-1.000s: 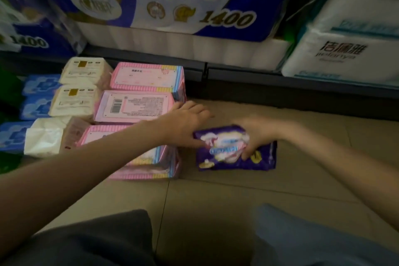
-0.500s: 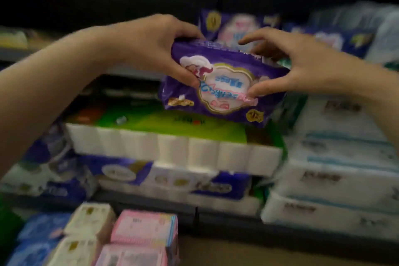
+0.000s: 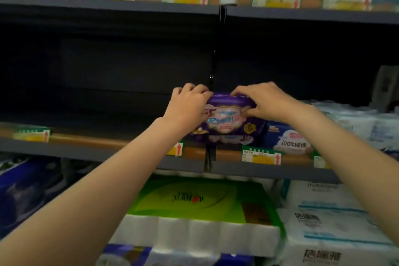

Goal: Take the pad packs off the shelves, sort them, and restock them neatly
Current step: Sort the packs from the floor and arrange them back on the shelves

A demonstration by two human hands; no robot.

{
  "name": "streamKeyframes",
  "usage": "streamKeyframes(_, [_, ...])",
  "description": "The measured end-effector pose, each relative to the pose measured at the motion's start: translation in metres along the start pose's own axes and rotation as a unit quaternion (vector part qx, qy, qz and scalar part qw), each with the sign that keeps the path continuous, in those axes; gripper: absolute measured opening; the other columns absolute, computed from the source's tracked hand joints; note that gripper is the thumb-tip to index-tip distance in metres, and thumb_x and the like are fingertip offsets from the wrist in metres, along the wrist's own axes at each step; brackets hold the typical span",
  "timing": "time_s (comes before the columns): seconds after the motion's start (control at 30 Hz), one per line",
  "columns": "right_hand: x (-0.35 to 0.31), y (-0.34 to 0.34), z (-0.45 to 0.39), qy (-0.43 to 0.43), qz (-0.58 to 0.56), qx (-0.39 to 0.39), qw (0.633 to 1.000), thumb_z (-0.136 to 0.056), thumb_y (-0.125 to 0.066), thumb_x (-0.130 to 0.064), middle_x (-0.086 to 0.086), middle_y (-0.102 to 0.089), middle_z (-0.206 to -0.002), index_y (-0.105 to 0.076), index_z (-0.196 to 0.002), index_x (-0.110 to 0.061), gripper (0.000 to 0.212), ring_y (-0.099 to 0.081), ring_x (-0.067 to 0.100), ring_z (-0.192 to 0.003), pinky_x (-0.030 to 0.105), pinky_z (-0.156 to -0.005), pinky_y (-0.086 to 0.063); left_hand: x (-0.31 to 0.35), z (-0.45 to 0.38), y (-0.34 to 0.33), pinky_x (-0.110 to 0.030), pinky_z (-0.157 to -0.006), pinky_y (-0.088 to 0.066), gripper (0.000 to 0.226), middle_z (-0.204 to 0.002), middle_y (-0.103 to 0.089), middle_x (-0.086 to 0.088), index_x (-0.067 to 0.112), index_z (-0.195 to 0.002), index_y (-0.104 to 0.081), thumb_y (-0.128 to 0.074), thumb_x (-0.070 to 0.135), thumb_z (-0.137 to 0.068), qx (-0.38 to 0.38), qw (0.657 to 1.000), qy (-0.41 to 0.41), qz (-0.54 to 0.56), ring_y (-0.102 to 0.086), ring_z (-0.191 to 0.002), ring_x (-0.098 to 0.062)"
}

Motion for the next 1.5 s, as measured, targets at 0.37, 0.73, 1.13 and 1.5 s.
streamKeyframes(0.37, [0.015,-0.048,-0.022,-0.055,0.022,-0.038,0.998,-0.081,-0.07,-0.029,-0.001,-0.064,-0.114,-0.037,-0.133,-0.027,0.062,-0.055,0.025,-0.111,0.038,-0.104,-0.024,-0.003,-0.02,-0.04,-0.037,-0.095,-0.037,0.057,-0.132,-0.047,-0.003,0.017,-0.135,-0.038,-0.065,0.023,-0.085,-0.048,0.999,-0.022,-0.003,-0.044,-0.122,-0.025])
streamKeyframes(0.73, [0.029,-0.085,0.003,-0.131,0.053,-0.138,0.98,-0.079,-0.072,-0.035,0.008,-0.052,-0.133,-0.032,-0.14,-0.022,0.075,-0.046,0.024,-0.124,0.036,-0.112,-0.018,0.016,-0.003,-0.067,-0.035,-0.1,-0.032,0.058,-0.135,-0.046,-0.001,0.019,-0.138,-0.037,-0.063,0.019,-0.086,-0.021,0.996,-0.035,0.077,-0.041,-0.124,-0.022])
streamKeyframes(1.13, [0.009,-0.073,0.01,-0.16,0.046,-0.16,0.973,-0.086,-0.065,-0.028,0.012,-0.056,-0.126,-0.035,-0.136,-0.019,0.059,-0.048,0.027,-0.122,0.042,-0.115,-0.011,0.008,0.012,-0.056,-0.048,-0.115,0.003,0.065,-0.155,-0.024,0.001,0.025,-0.149,-0.016,-0.045,0.01,-0.093,-0.114,0.99,-0.055,0.054,-0.025,-0.141,-0.015])
streamKeyframes(1.5, [0.011,-0.076,0.01,-0.176,0.037,-0.071,0.981,-0.088,-0.055,-0.011,0.009,-0.06,-0.117,-0.048,-0.126,-0.015,0.038,-0.05,0.027,-0.117,0.046,-0.115,-0.005,0.013,0.018,-0.063,-0.049,-0.114,0.004,0.065,-0.156,-0.02,0.003,0.03,-0.149,-0.016,-0.043,0.007,-0.094,-0.092,0.993,0.035,0.06,-0.018,-0.143,-0.013])
Point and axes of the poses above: each hand's wrist, its own z-axis away from the middle knuckle, its own y-axis out of the back of the hand, x = y × z, the point moved 7 cm from there along -z, towards the middle knuckle
